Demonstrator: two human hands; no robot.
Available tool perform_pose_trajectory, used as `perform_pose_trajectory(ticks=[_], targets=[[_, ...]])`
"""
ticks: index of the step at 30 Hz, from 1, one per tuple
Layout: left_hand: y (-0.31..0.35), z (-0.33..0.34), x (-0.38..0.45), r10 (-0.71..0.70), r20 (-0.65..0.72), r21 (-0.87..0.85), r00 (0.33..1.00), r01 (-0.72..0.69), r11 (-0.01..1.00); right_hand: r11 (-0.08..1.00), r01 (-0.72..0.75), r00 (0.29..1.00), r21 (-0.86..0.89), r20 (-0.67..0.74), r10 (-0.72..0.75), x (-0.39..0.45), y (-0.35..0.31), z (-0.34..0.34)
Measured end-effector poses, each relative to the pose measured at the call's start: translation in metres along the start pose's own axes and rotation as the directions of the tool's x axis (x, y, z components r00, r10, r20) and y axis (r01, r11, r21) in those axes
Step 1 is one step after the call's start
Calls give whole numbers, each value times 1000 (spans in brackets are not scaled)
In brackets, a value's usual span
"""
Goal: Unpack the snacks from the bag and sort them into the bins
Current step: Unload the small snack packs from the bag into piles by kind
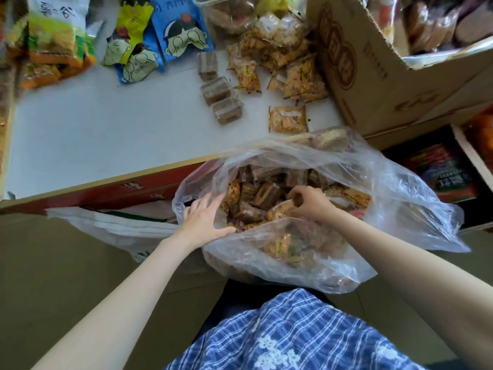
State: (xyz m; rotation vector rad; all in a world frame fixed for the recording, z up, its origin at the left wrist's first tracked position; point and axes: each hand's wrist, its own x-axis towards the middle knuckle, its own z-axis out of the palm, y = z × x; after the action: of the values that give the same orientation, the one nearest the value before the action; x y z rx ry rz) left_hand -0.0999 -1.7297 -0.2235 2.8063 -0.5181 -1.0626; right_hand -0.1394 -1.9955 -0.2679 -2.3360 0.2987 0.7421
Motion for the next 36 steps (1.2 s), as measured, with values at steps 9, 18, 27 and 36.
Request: perform_pose_trajectory(ticks=[9,18,27,36], targets=[[2,-8,9,-6,-135,-110,991,-9,994,851,204,958,483,-279,-71,7,-67,-113],[-2,-9,7,-31,-148,-140,989,10,990,855,18,942,518,-295,159,81,-85,-130],[27,-10,-3,241,-235,-272,942,-302,914,971,237,964,-16,-119,-238,-38,-38,-112],[31,4,-6,263,27,-317,965,-241,917,976,218,920,22,328,-213,-72,-1,-58]])
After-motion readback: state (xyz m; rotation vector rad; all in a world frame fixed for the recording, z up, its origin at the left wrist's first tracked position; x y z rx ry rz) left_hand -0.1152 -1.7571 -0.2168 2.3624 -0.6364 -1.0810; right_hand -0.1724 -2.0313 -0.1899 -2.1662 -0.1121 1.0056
